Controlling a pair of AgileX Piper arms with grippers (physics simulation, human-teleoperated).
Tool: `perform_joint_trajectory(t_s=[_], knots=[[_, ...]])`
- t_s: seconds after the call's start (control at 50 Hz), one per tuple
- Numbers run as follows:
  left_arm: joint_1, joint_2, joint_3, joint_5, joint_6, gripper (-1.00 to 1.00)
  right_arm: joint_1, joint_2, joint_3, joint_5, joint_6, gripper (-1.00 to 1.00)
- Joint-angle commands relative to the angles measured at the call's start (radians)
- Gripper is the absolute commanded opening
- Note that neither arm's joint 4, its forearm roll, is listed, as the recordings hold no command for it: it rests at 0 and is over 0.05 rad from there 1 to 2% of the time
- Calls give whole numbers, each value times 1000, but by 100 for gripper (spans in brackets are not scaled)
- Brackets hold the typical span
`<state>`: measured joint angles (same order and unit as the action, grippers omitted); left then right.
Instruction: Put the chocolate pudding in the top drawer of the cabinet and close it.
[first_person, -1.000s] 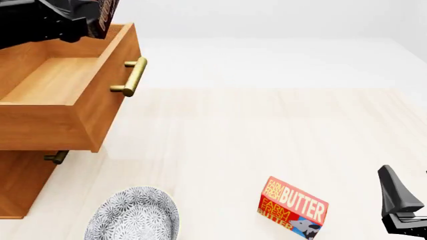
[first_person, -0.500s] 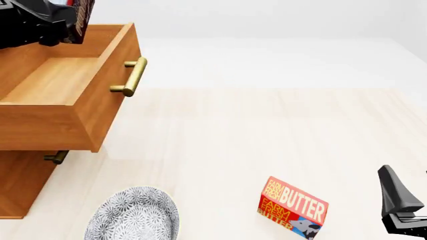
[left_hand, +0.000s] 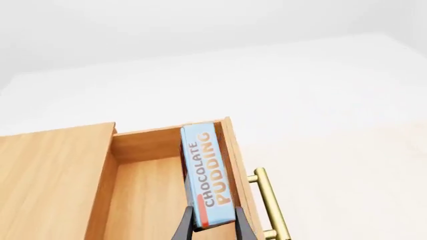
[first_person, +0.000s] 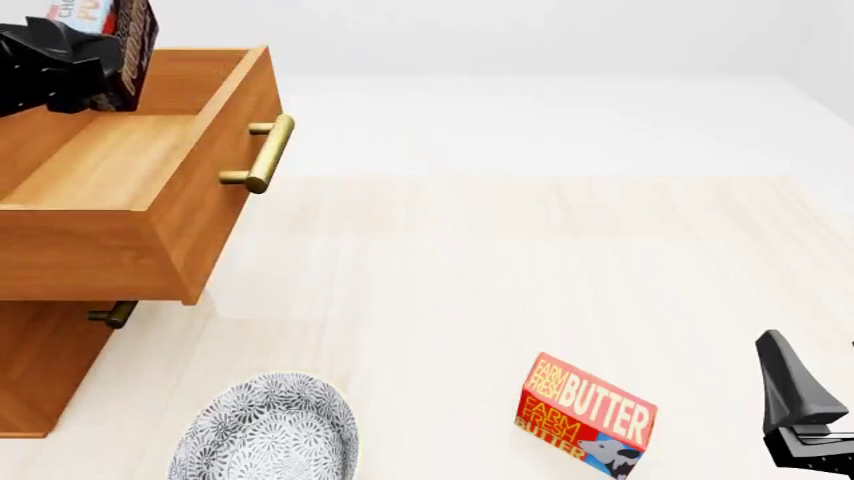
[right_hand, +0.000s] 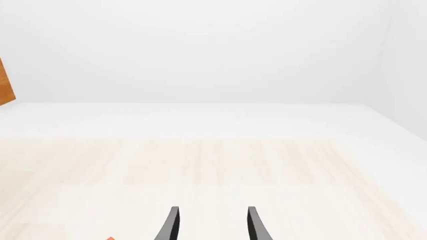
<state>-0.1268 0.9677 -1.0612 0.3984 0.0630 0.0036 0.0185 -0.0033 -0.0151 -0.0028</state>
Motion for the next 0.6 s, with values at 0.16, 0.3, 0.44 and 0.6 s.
perform_joint_trajectory(t_s=[0.16,0.3,0.44,0.6], knots=[[30,-12,7,63,-2,-100,-2,-2,-1,3,0,100],[47,-15,19,77,-4,-100,-2,-2,-1,3,0,100],[53,-2,27,71,-9,-100,-2,-2,-1,4,0,100],[57,31,33,53,-17,-100,-2,-2,-1,3,0,100]])
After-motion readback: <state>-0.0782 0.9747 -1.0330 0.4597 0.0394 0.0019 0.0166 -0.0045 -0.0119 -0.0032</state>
